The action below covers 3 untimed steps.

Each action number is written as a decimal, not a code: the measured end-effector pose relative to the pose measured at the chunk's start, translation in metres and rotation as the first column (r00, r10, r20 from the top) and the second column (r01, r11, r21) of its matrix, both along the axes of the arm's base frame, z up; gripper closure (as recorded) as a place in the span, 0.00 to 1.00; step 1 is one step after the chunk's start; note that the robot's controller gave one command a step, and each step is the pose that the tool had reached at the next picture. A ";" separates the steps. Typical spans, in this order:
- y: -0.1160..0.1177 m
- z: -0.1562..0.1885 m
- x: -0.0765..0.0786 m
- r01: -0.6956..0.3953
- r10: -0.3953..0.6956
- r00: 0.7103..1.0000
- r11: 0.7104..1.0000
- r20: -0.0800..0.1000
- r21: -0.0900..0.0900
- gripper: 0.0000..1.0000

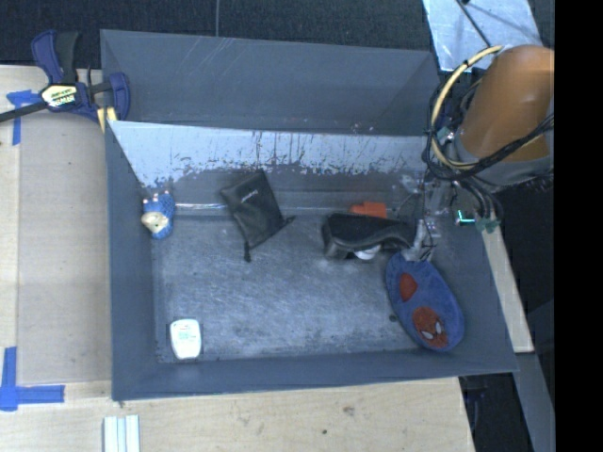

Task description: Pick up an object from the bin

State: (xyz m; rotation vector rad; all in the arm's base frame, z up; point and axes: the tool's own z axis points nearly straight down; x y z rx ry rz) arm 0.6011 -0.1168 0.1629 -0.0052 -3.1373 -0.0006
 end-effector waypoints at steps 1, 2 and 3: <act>0.008 -0.084 0.026 0.118 -0.118 0.993 0.993 0.001 -0.002 0.00; 0.006 -0.079 0.025 0.116 -0.116 0.993 0.993 -0.001 -0.005 1.00; 0.021 0.112 0.011 0.181 -0.181 0.983 0.983 0.010 -0.001 1.00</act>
Offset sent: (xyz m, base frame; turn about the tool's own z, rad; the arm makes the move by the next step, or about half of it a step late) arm 0.0261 0.0094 -0.0808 0.1189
